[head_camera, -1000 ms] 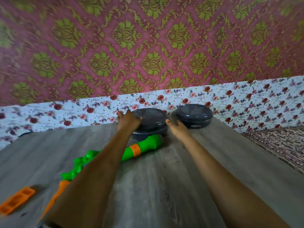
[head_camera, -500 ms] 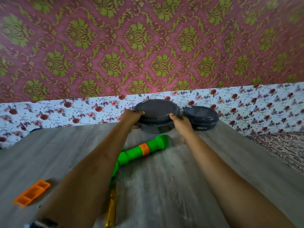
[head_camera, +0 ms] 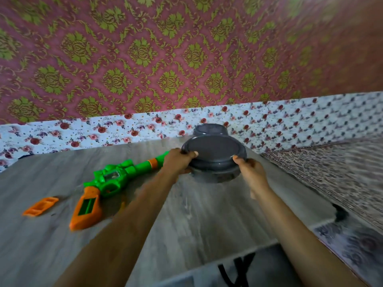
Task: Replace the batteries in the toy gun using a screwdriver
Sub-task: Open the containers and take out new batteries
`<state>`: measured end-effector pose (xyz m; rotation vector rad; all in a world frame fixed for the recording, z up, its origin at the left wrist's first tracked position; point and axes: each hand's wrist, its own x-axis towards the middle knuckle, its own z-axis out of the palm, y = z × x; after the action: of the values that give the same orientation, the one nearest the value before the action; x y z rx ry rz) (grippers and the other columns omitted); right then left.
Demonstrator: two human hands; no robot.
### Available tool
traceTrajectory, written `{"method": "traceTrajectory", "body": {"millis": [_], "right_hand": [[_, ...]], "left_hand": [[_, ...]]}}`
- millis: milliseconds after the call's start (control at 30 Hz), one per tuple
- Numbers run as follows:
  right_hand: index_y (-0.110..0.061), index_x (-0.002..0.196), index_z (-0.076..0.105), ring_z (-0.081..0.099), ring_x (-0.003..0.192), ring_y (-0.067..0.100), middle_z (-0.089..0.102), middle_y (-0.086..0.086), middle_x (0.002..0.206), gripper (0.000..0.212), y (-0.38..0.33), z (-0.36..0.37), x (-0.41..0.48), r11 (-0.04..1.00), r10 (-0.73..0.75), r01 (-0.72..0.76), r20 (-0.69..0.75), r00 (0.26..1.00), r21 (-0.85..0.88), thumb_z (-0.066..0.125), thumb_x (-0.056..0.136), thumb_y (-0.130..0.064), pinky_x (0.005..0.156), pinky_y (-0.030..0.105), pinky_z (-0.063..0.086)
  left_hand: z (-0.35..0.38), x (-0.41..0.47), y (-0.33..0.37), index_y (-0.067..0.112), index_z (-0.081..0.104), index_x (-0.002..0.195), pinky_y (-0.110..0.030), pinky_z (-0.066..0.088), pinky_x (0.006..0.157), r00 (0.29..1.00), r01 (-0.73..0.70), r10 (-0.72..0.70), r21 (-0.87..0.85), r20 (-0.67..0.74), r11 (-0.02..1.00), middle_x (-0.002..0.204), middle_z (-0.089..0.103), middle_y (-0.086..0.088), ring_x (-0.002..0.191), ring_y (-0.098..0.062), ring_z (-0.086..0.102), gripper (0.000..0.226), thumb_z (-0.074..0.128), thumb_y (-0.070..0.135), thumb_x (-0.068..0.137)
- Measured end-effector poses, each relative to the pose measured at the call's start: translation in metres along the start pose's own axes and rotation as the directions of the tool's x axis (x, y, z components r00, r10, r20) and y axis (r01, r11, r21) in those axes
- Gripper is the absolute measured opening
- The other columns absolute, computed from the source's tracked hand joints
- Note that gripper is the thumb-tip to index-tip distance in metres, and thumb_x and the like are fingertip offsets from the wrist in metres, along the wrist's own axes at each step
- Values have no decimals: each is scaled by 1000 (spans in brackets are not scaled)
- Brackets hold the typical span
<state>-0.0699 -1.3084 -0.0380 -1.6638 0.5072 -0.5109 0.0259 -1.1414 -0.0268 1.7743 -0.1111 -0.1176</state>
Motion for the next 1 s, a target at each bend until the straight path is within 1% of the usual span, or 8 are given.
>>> {"method": "traceTrajectory", "body": {"millis": [100,300,367,433,533,600,700,1000], "right_hand": [[-6,91,60,52,90,24,61,12,99,28,15,-29,-20,1000,-6,5,-37,999,-29,59,87,-33,77,34,41],[-8,94,57,54,98,25,59,9,102,27,34,-51,-42,999,36,-36,-38,999,-3,59,87,-33,78,31,38],[-8,106,59,54,109,27,60,10,111,31,35,-52,-48,1000,26,-26,-31,999,-2,58,88,-33,83,32,38],[-9,129,48,48,122,26,53,11,132,48,38,-55,-50,999,32,-32,15,999,-1,59,88,-32,93,34,38],[-17,149,-9,22,142,25,17,5,157,108,47,-60,-48,996,63,-48,220,973,-73,71,78,-32,113,41,23],[-22,143,-26,7,146,25,-3,2,159,130,55,-57,-43,974,5,62,292,956,-219,80,68,-29,118,44,13],[-17,143,-26,-3,146,22,-11,4,158,138,59,-47,-39,927,-108,194,265,958,-322,85,62,-23,119,38,10],[-11,147,-16,33,137,30,15,10,156,139,63,-29,-34,877,-174,190,77,982,-441,83,56,-46,104,42,36]], "left_hand": [[23,-27,-13,10,62,100,-32,58,69,999,-8,9,-28,44,1000,95,61,-8,76,-17,59,20,67,23,85],[37,-47,-25,3,58,112,-20,56,52,995,13,-11,-19,99,1000,106,60,-12,84,-19,61,39,69,26,84],[35,-50,-26,5,58,112,-23,57,58,992,12,-15,22,122,1000,109,60,-11,86,-20,61,38,67,30,85],[30,-51,-24,9,59,110,-36,56,80,991,-95,72,207,117,974,111,62,-9,93,-23,60,37,65,36,85],[21,-52,-17,17,52,129,-41,38,105,883,-468,399,540,248,700,134,54,-9,122,-26,48,51,65,38,85],[19,-56,-8,25,42,140,-36,28,114,788,-616,425,565,445,550,147,41,-5,136,-22,36,65,67,42,83],[25,-55,-4,28,43,140,-29,22,113,672,-737,333,556,661,385,151,36,0,140,-16,31,71,70,48,77],[39,-50,13,20,59,121,-35,48,82,543,-809,386,588,746,1,115,66,-1,99,-20,61,54,70,47,75]]}}
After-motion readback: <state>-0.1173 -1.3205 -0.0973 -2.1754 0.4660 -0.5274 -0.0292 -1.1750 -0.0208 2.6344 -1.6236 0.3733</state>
